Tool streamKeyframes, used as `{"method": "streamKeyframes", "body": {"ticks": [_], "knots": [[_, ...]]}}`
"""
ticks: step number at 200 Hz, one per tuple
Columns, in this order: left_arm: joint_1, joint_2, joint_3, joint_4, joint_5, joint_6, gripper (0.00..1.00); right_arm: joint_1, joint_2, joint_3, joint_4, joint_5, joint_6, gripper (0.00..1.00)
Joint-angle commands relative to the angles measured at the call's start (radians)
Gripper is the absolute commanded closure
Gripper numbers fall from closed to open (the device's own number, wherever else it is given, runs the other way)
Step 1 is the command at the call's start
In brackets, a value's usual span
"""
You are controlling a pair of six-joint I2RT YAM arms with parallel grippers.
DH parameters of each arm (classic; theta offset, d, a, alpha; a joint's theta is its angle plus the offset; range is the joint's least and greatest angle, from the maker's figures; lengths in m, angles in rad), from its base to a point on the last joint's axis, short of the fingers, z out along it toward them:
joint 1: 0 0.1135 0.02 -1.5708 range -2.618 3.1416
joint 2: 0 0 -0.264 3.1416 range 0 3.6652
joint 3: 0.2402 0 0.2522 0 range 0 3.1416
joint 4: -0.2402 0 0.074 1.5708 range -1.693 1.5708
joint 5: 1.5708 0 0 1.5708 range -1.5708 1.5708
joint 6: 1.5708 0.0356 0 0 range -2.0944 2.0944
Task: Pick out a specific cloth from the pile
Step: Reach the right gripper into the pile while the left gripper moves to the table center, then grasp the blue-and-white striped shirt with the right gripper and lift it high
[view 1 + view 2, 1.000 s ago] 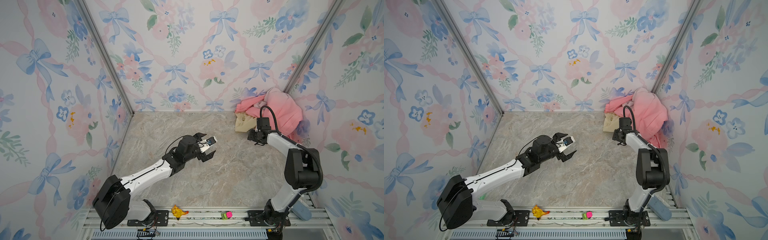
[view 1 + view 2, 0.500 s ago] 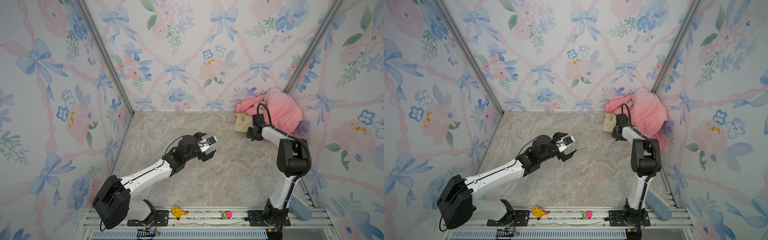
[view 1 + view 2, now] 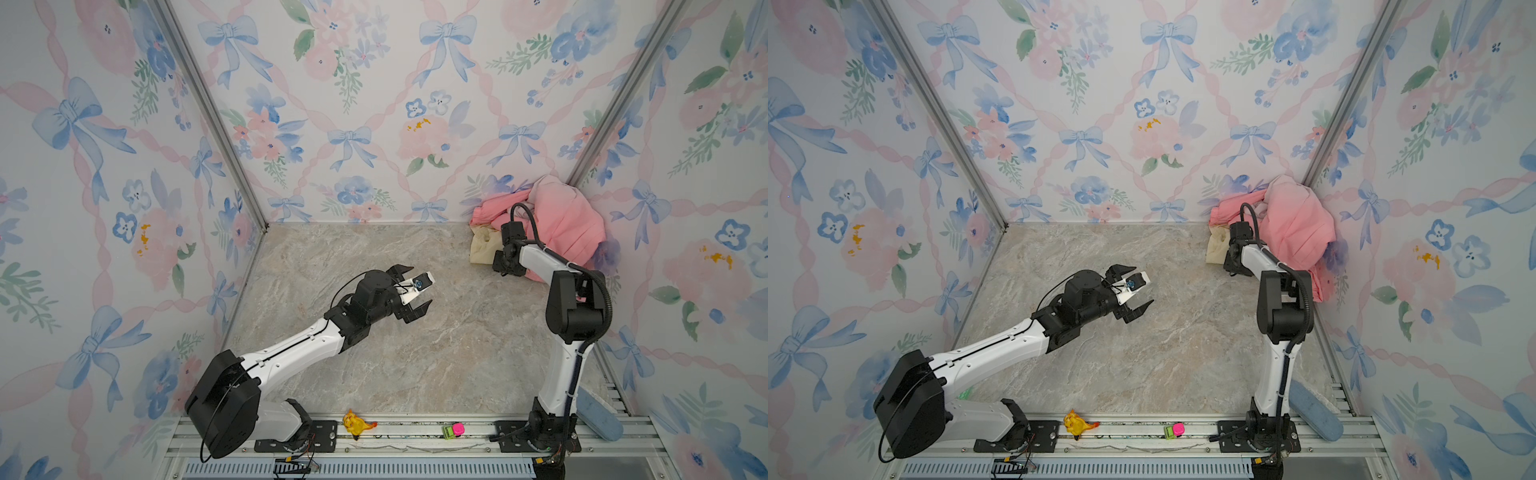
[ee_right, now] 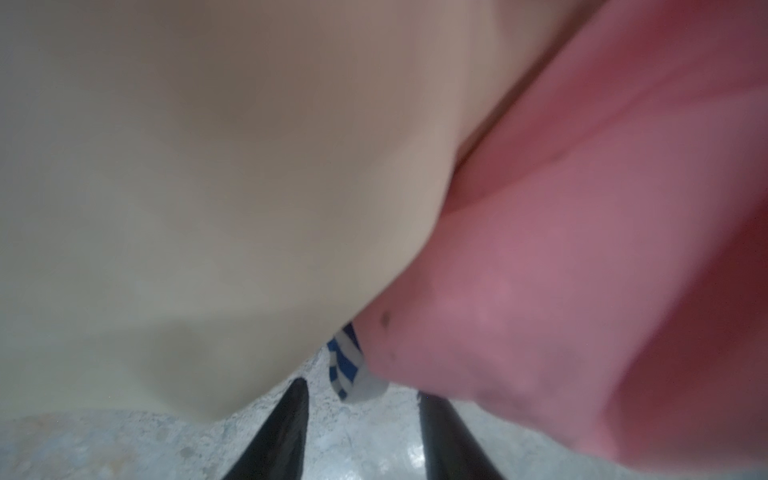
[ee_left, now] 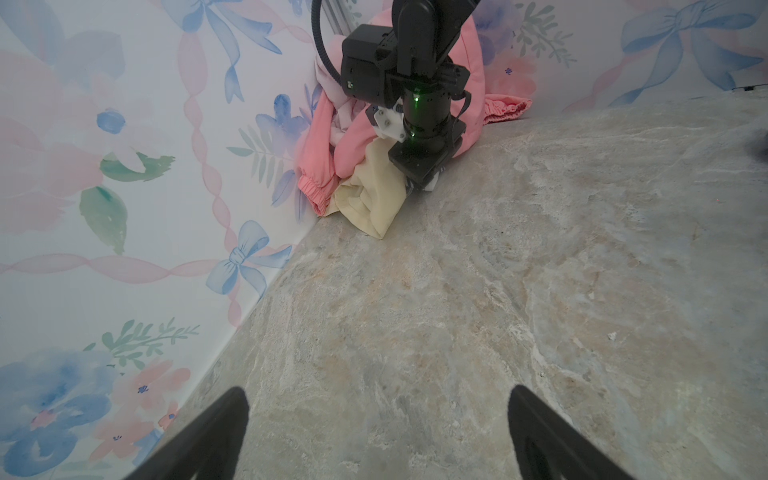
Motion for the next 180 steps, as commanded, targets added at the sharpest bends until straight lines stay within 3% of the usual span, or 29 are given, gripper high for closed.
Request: {"method": "streamKeyframes", "body": {"ticks": [1,66,125,149,180], "knots": [[-0.002,-0.008,0.014,0.02,0.023,0.001,0.02,-0.002,0.044,0.047,-0.059,0.027,-0.017,0.57],[-0.002,-0.004,0.014,0.02,0.027,-0.002,0.02,0.006,0.049,0.072,-0.064,0.044,-0.033,1.0],[-0.002,-0.005,0.016,0.02,0.029,-0.006,0.02,0.021,-0.204,-0.003,-0.003,0.103,-0.074,1.0],[-0.002,-0.006,0.016,0.02,0.03,-0.006,0.02,-0.033,-0.279,0.163,-0.068,0.102,-0.087,1.0],[0.0,-0.018,0.021,0.014,0.016,0.002,0.02,-0.067,-0.293,0.526,-0.138,0.044,-0.09,1.0]]}}
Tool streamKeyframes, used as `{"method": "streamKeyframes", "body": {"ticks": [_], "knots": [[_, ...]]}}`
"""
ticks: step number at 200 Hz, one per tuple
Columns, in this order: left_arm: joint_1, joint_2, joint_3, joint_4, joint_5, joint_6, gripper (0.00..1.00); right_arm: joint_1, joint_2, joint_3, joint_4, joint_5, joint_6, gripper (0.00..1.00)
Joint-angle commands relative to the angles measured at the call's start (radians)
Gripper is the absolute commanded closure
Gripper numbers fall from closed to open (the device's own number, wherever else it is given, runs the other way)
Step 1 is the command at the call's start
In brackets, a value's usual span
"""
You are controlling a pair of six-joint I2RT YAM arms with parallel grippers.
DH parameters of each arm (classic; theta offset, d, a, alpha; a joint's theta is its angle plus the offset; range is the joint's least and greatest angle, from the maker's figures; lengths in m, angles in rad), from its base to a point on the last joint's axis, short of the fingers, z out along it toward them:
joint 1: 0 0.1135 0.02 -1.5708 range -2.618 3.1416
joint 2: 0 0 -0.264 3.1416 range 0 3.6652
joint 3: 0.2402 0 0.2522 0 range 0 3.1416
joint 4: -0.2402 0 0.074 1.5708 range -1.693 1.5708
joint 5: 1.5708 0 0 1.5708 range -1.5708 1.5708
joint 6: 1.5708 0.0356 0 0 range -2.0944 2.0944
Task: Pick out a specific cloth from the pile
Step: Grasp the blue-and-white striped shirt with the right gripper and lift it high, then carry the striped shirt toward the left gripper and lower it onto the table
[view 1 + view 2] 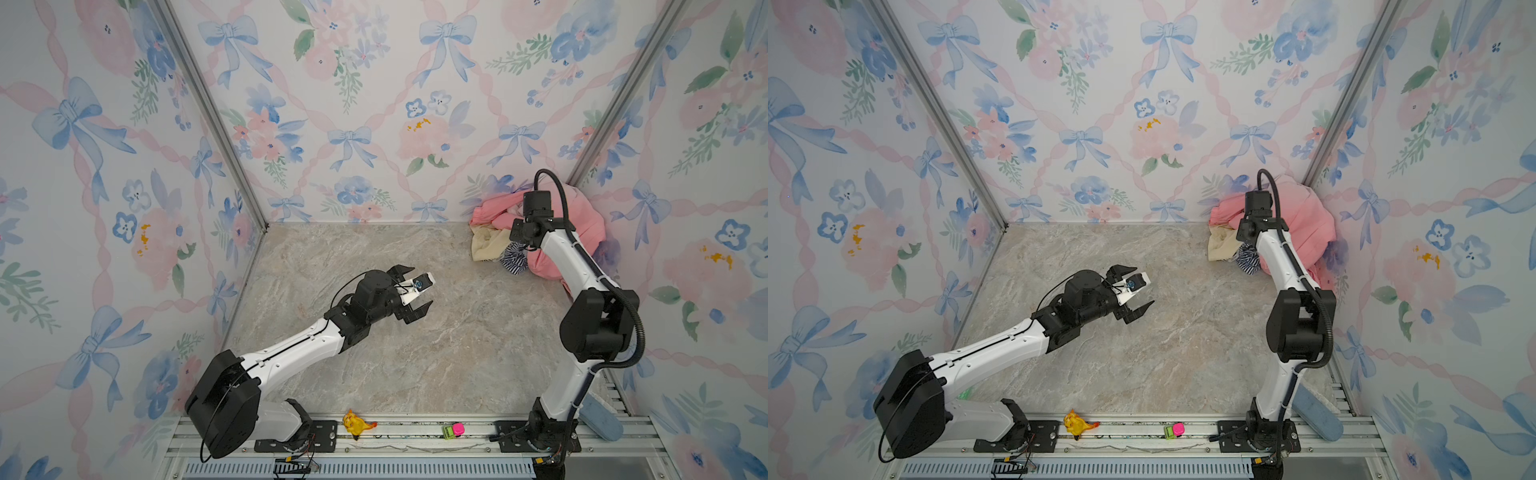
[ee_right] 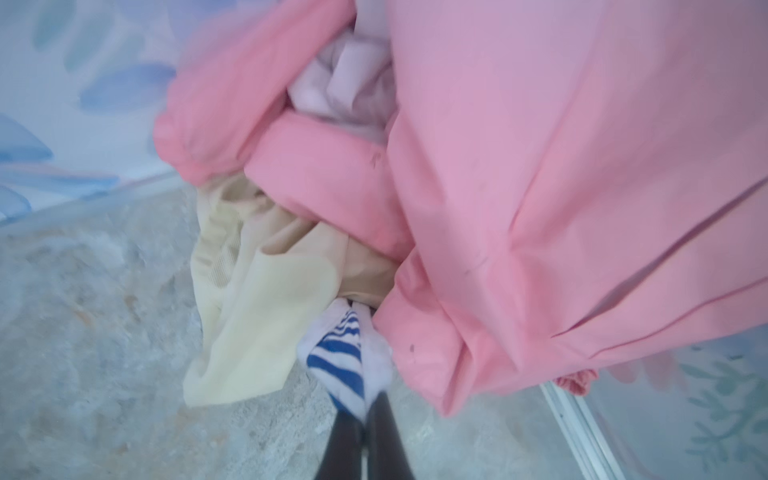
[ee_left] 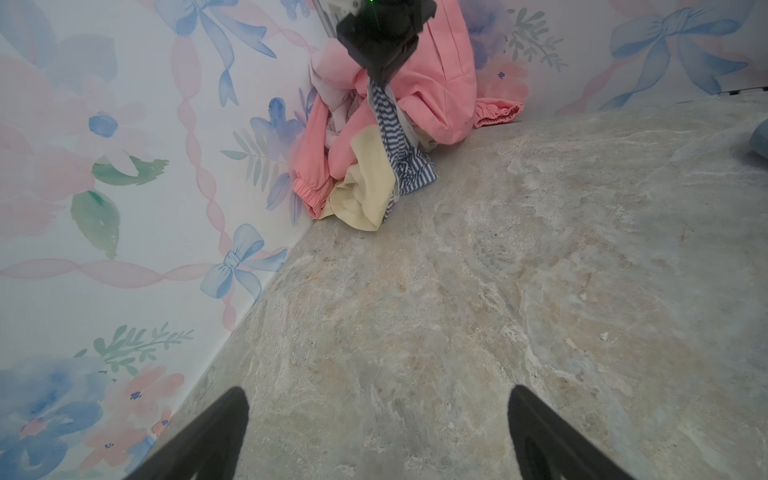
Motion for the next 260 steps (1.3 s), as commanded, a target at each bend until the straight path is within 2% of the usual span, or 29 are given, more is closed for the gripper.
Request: {"method": "streamKeyframes", "body": {"ticks": [1,35,57,78,99,121,138,155,180,189,197,221,233,247,260], "knots": [[0.0,-0.02,0.021,0.014,0.003,0.002,0.02,-0.02,-0.076,0.23,-0.029,-0.027,-0.016,1.0],[0.015,-0.036,0.021,0.014,0.005,0.001,0.02,0.088,-0.059,0.549,0.061,-0.053,-0.066,1.0],[0.037,-0.052,0.024,0.014,0.009,-0.007,0.02,0.214,-0.077,0.586,0.215,-0.132,-0.104,1.0],[0.087,-0.089,0.031,0.016,0.038,-0.041,0.02,0.303,-0.103,0.532,0.355,-0.284,-0.018,1.0],[0.153,-0.141,0.033,0.015,0.077,-0.077,0.02,0.357,-0.105,0.449,0.481,-0.425,0.148,1.0],[0.225,-0.198,0.016,0.024,0.087,-0.082,0.02,0.418,-0.079,0.397,0.533,-0.532,0.243,1.0],[0.28,-0.239,-0.004,0.041,0.063,-0.076,0.02,0.479,-0.073,0.314,0.558,-0.548,0.224,1.0],[0.342,-0.268,-0.026,0.072,0.053,-0.084,0.02,0.532,-0.079,0.185,0.655,-0.546,0.209,1.0],[0.404,-0.273,-0.037,0.089,0.051,-0.091,0.02,0.59,-0.053,0.039,0.771,-0.533,0.245,1.0],[0.42,-0.268,-0.04,0.094,0.051,-0.092,0.02,0.602,-0.035,0.003,0.794,-0.536,0.261,0.94],[0.432,-0.26,-0.042,0.096,0.051,-0.091,0.02,0.615,-0.017,-0.028,0.82,-0.548,0.267,0.83],[0.448,-0.239,-0.047,0.097,0.019,-0.073,0.02,0.634,0.024,-0.102,0.876,-0.59,0.265,0.32],[0.453,-0.232,-0.048,0.099,-0.006,-0.071,0.02,0.627,0.007,-0.153,0.888,-0.573,0.251,0.12],[0.46,-0.226,-0.048,0.101,-0.014,-0.076,0.02,0.612,-0.04,-0.226,0.895,-0.537,0.229,0.0],[0.466,-0.213,-0.04,0.1,-0.023,-0.095,0.02,0.585,-0.11,-0.303,0.872,-0.495,0.217,0.02]]}}
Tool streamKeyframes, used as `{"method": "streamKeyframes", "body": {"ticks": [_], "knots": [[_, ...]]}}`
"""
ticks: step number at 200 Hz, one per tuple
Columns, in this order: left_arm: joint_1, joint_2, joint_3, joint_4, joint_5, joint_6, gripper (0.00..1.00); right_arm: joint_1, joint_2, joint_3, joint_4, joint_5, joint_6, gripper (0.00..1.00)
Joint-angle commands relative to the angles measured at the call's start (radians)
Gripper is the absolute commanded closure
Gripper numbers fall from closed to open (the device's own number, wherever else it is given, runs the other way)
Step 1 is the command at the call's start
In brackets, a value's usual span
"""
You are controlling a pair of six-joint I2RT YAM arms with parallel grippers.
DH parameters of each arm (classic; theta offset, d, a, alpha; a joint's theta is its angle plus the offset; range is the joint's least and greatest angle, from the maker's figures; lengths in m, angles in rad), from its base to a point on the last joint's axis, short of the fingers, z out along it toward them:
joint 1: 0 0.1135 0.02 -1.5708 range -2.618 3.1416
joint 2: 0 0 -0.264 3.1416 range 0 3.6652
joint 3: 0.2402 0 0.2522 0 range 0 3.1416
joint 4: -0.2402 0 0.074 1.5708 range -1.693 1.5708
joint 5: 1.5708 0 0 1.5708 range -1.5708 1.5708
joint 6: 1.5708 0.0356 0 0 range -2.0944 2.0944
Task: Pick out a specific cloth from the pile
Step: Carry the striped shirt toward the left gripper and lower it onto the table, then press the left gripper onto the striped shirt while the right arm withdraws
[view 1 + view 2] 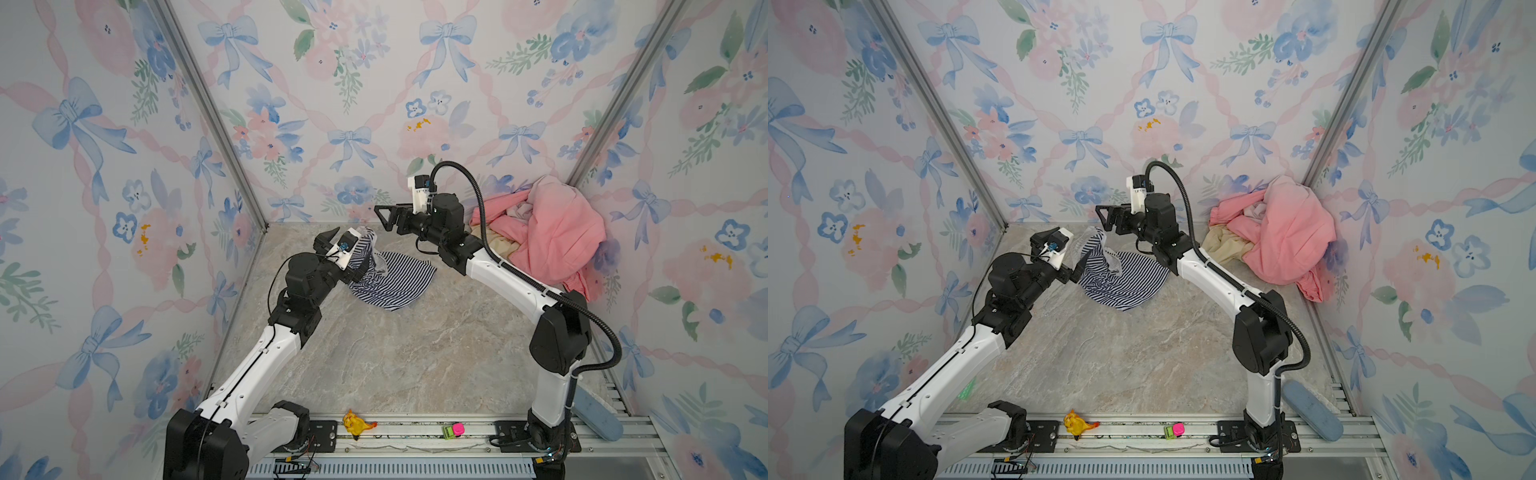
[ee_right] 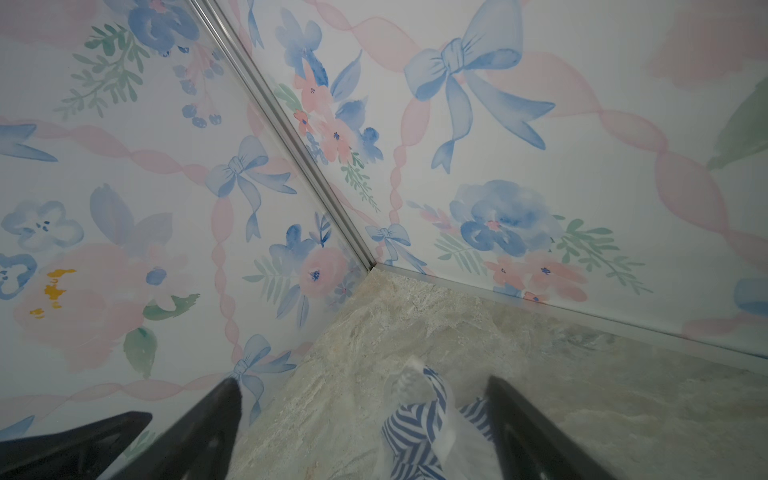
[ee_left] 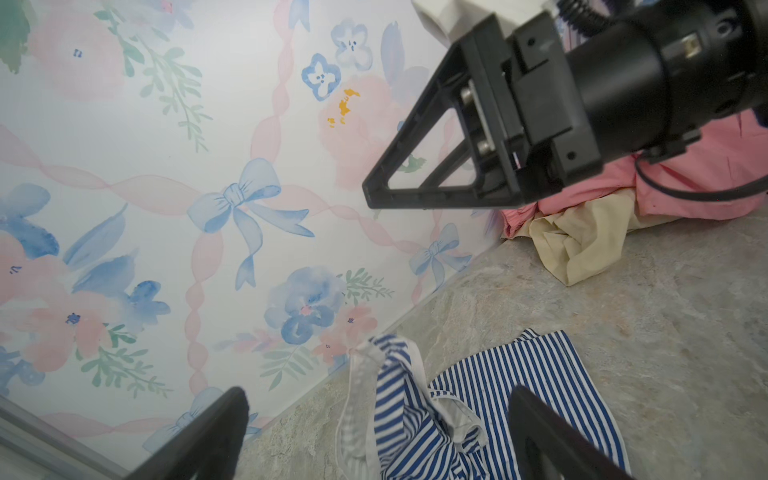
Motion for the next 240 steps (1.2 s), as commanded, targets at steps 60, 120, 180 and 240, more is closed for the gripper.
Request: {"method": "streamKeyframes", "body": {"ticks": [60,120,180,240], "knots": [[-0.098,0.304,0.189,-0.229,-0.008,-0.062,0.04,-0.184,-0.639,-0.591,-0.422,0.424,-0.123,0.03],[-0.319,0.866,0.709,-0.527,-0.246,-0.302,0.19,-0.114,-1.091,-1.03,-0.62,0.463,-0.002,0.03],[-0.385,1.213,1.043,-0.626,-0.324,-0.385,0.2,-0.041,-1.369,-1.177,-0.756,0.417,0.07,0.03],[-0.387,1.318,1.115,-0.625,-0.34,-0.433,0.28,-0.026,-1.438,-1.198,-0.806,0.421,0.064,0.03]]}}
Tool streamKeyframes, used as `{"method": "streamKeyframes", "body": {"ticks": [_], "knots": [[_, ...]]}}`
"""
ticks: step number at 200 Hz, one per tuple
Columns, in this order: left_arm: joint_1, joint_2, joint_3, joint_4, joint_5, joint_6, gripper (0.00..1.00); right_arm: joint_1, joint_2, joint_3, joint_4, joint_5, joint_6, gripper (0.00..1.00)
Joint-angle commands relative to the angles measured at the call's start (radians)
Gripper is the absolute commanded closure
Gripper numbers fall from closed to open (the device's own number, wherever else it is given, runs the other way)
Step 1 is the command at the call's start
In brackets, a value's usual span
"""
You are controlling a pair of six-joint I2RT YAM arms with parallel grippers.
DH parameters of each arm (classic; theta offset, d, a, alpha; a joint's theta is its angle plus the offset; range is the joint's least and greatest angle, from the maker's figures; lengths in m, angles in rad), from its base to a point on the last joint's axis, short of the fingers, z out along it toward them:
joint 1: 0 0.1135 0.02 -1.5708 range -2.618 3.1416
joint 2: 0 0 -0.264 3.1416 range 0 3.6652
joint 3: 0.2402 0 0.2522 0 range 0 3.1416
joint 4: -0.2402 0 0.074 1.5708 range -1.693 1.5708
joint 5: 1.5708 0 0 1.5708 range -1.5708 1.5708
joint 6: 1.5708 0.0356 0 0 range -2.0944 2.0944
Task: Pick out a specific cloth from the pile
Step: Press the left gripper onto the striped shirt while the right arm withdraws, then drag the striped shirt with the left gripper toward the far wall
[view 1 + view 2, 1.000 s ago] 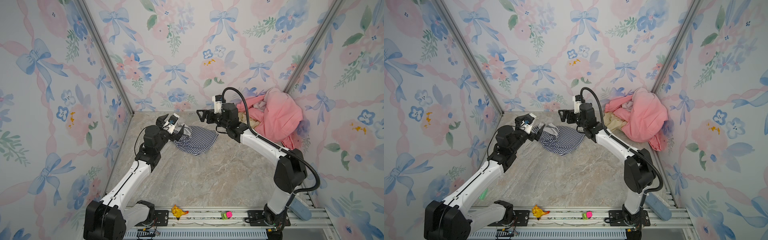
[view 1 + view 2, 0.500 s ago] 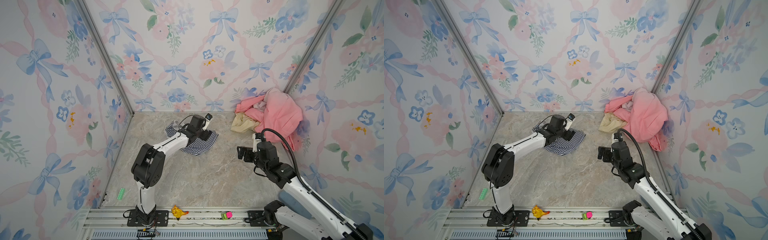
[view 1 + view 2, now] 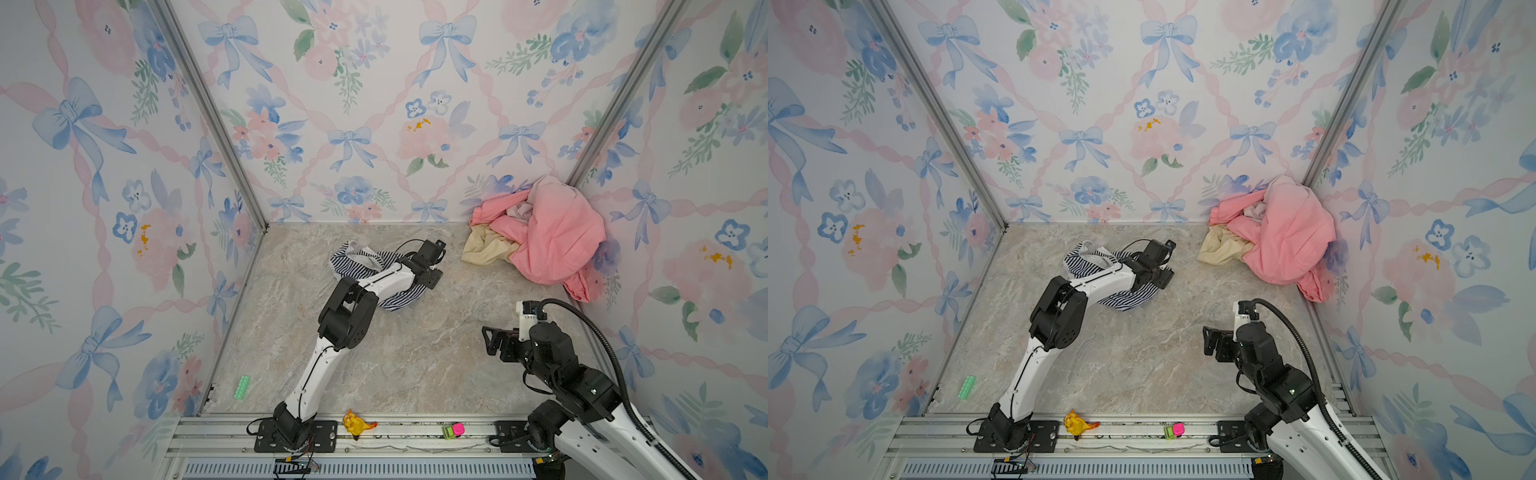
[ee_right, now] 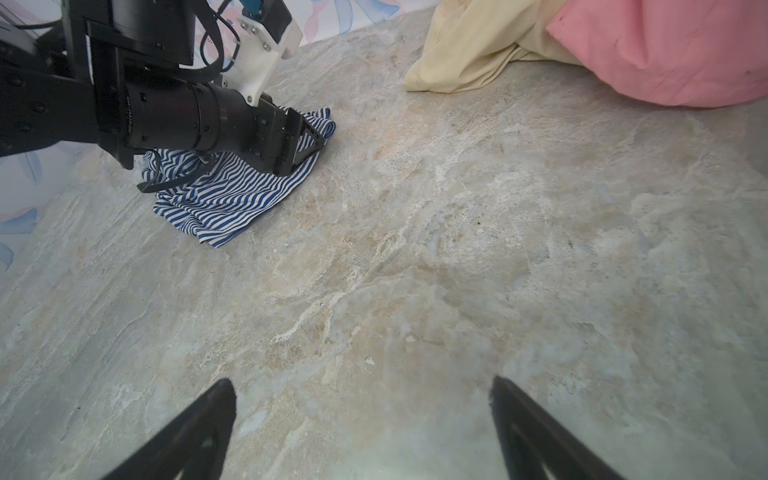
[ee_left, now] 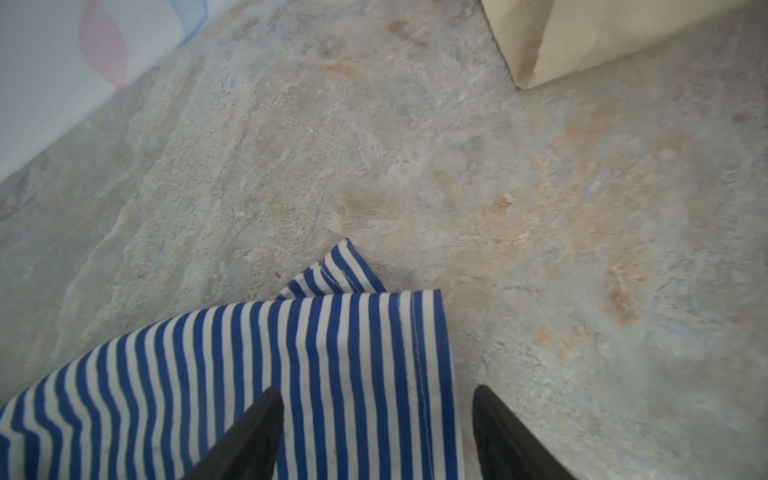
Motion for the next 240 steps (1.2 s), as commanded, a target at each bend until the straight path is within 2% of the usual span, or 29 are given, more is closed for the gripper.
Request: {"method": "streamKeyframes", "body": {"ticks": [1,42,69,89,131,169,216,240], "knots": [[0.001,0.04,0.04,-0.015,-0.02,-0.036,0.28,0.013,-0.015,-0.022,-0.041,-0.001,0.015,0.03],[0.002,0.082,0.059,-0.015,-0.005,-0.042,0.27,0.023,-0.018,-0.036,-0.038,0.002,0.035,0.03],[0.003,0.098,0.072,-0.015,-0.034,-0.055,0.29,0.062,0.012,-0.031,0.017,-0.005,0.051,0.03],[0.007,0.097,0.072,-0.016,-0.029,-0.062,0.45,0.12,0.066,0.006,0.048,0.031,0.045,0.03],[0.027,0.038,0.053,-0.015,-0.041,-0.058,1.0,0.225,0.172,0.038,0.123,0.087,0.04,0.03],[0.076,-0.131,-0.011,-0.012,-0.101,-0.031,1.0,0.277,0.235,0.025,0.152,0.131,0.054,0.03],[0.208,-0.391,-0.13,-0.011,0.048,-0.106,1.0,0.305,0.318,0.036,0.217,0.129,0.056,0.03],[0.269,-0.503,-0.205,-0.011,0.038,-0.102,1.0,0.32,0.365,0.044,0.245,0.13,0.054,0.03]]}}
